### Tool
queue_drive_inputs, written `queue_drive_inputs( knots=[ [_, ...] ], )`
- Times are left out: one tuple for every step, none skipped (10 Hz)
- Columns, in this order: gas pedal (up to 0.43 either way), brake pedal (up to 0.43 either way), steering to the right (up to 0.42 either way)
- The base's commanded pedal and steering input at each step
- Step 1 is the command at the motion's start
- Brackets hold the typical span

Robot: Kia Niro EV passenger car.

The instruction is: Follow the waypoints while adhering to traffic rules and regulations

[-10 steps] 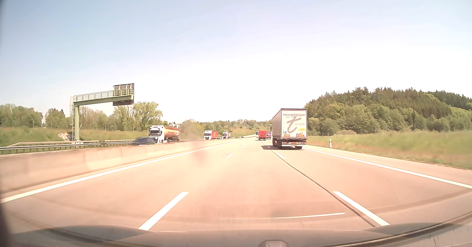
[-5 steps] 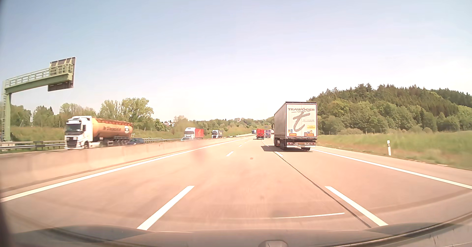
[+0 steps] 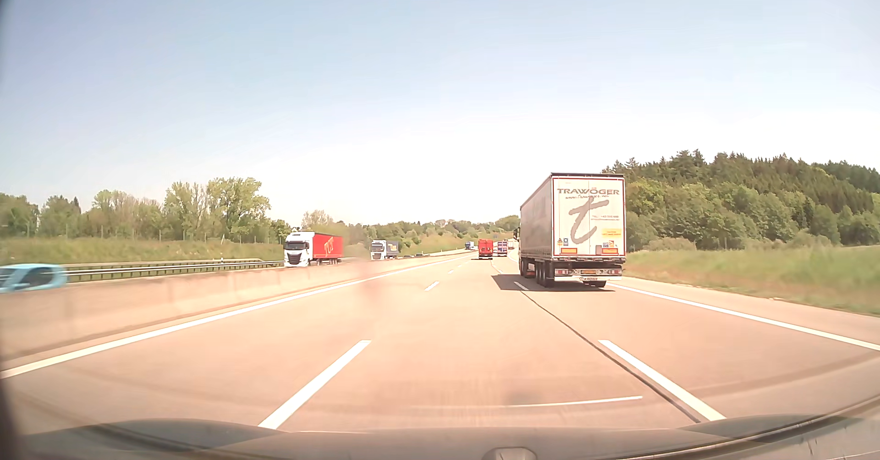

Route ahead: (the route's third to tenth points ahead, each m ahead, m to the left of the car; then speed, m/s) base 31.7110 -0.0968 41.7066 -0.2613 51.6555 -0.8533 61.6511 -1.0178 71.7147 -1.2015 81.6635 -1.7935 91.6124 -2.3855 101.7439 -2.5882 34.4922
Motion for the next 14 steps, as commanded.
queue_drive_inputs(
  knots=[
    [0.000,0.000,0.003],
    [0.000,0.000,0.002],
    [0.000,0.000,0.002],
    [0.000,0.000,0.001],
    [0.000,0.000,0.001],
    [0.000,0.000,0.001],
    [0.000,0.000,0.001],
    [0.000,0.000,0.002],
    [0.000,0.000,0.002],
    [0.000,0.000,0.002],
    [0.039,0.000,0.002],
    [0.189,0.000,0.002],
    [0.197,0.000,0.002],
    [0.220,0.000,0.001]
  ],
)
